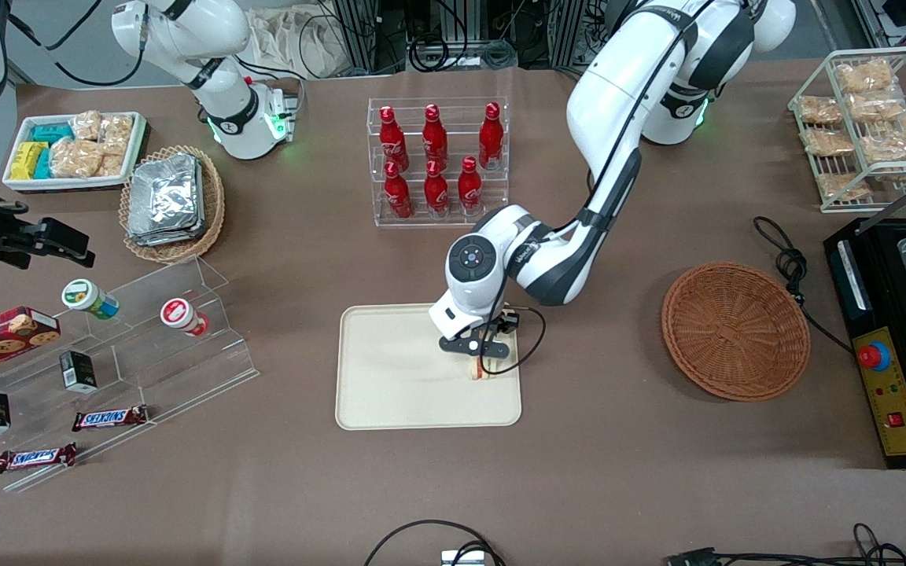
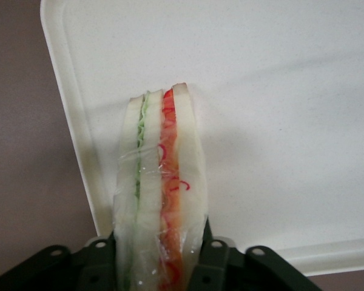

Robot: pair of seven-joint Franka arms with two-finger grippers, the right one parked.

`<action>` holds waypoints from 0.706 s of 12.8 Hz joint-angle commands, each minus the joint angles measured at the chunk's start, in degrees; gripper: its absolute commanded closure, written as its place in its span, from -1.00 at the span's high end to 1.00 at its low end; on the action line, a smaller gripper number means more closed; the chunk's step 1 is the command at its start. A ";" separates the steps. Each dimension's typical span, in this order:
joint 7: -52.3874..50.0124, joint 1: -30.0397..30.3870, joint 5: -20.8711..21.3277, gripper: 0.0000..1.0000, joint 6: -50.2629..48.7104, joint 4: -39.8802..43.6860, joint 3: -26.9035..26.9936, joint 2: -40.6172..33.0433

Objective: Place sandwich from basket to tray
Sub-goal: 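Lower the sandwich onto the tray and open the left gripper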

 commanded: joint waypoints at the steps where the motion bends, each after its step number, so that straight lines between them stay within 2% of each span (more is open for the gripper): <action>1: -5.58 -0.91 0.78 1.00 0.37 2.35 0.86 1.09; 6: -7.54 -0.12 0.96 1.00 -4.62 2.44 1.30 -3.47; 9: -6.83 -0.12 0.69 1.00 -7.36 2.35 4.90 -7.69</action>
